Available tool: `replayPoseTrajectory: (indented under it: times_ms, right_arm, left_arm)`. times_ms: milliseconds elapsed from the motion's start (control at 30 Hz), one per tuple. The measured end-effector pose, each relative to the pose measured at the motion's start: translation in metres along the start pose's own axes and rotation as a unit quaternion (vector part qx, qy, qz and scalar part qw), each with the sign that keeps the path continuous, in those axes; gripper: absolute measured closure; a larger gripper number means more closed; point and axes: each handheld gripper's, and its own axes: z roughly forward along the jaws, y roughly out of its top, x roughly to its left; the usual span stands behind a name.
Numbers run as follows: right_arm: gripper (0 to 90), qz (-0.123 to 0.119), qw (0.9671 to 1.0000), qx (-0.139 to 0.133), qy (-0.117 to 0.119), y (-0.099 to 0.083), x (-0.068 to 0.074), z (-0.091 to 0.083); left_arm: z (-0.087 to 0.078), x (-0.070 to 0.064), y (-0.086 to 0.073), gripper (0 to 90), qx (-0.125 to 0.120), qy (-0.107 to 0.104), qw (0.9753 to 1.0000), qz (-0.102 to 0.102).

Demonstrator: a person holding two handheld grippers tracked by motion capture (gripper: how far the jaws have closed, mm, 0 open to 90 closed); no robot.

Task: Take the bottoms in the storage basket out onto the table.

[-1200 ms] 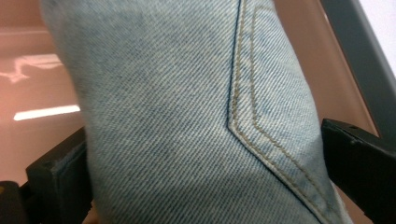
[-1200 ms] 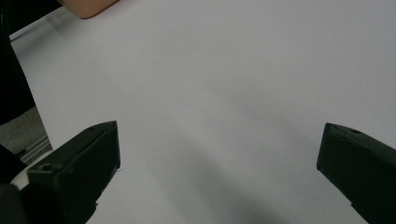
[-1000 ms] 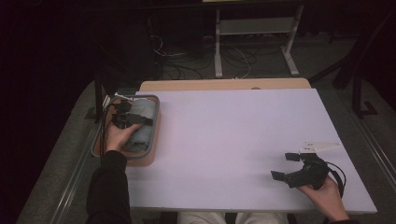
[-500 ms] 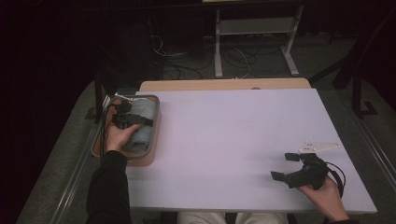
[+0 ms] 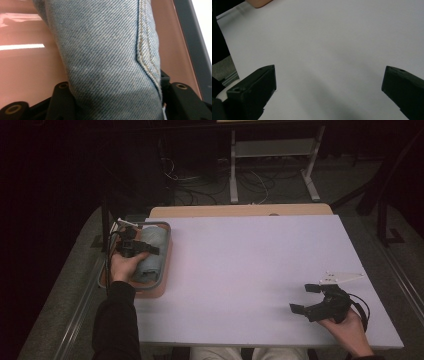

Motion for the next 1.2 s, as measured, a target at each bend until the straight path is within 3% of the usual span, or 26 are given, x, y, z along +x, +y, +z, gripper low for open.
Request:
replayPoseTrajectory:
  times_ms: [233,467,733,867,1200]
  right_arm:
    - [0.0,0.0,1.0,0.0,0.0,0.0,-0.001,0.0]
    - [0.0,0.0,1.0,-0.002,0.001,0.0,0.0,-0.001]
    - [0.0,0.0,1.0,-0.003,0.001,0.0,0.0,-0.001]
    - [0.0,-0.001,1.0,-0.002,0.002,0.001,0.0,0.0]
    - [0.0,-0.001,1.0,-0.003,0.003,0.001,0.001,0.0]
  left_arm:
    - [-0.002,-0.001,0.0,50.1,0.0,-0.002,1.0,-0.006]
    - [-0.006,-0.007,-0.001,50.3,0.012,0.01,0.9999,0.005]
    - [-0.013,-0.007,-0.002,50.4,0.017,0.014,0.9998,0.001]
    - [-0.018,-0.008,-0.002,50.6,0.012,0.017,0.9998,-0.001]
    - [-0.04,-0.021,0.005,50.5,0.006,0.028,0.9994,0.018]
